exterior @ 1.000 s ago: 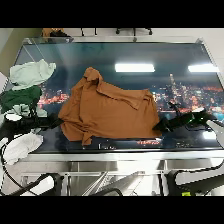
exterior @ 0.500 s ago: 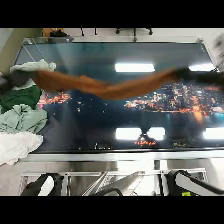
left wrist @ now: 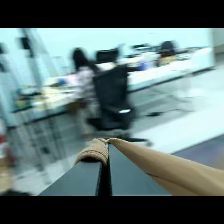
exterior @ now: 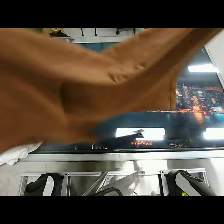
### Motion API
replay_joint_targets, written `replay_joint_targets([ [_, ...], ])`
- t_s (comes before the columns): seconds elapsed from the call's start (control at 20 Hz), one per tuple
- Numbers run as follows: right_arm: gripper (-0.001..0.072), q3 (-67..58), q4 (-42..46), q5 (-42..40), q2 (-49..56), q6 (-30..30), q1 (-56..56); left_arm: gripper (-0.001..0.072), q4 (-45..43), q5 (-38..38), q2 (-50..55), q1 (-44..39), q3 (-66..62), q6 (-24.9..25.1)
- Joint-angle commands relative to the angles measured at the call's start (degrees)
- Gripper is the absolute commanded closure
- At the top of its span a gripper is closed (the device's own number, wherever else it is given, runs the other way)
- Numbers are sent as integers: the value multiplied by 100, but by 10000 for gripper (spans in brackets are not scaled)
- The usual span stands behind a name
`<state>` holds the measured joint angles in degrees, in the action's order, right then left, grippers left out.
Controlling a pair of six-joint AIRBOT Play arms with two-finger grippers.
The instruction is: Fold the shirts.
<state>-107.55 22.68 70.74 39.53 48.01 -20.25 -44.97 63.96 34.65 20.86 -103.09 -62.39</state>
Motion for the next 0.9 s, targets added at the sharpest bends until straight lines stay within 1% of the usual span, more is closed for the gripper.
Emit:
replay_joint_targets([
  [0.0, 695, -7, 68, 72, 177, 50, -2, 695, -614, 52, -48, 2, 369, -92],
  [0.1, 695, 361, 68, 251, 525, 96, 4, 695, -586, 332, 247, 0, 951, -116],
  [0.2, 695, 994, 70, 278, 986, 87, 4, 695, -525, 330, 673, 0, 1626, -107],
  [0.25, 694, 1360, 72, 280, 1272, 87, 4, 695, -313, 275, 940, -4, 1967, -35],
  [0.35, 695, 2033, 74, 269, 1882, -50, 17, 695, 114, 90, 1690, -114, 2592, 343],
  [0.5, 695, 2621, 72, -9, 2975, -505, 85, 694, 146, -354, 3298, -721, 2924, 817],
  [0.6, 695, 2653, 66, -407, 3805, -758, 173, 694, 140, -901, 4505, -1110, 2732, 883],
  [0.65, 695, 2647, 68, -793, 4183, -780, 192, 694, 149, -1060, 5095, -1226, 2459, 876],
  [0.7, 695, 2599, 68, -1104, 4496, -778, 195, 695, 149, -1047, 5692, -1331, 2063, 855],
  [0.75, 696, 2463, 68, -1290, 4800, -774, 173, 695, 127, -968, 6168, -1392, 1657, 723],
  [0.85, 696, 2072, 72, -1397, 5252, -774, 168, 695, 96, -852, 6896, -1502, 855, 494],
])
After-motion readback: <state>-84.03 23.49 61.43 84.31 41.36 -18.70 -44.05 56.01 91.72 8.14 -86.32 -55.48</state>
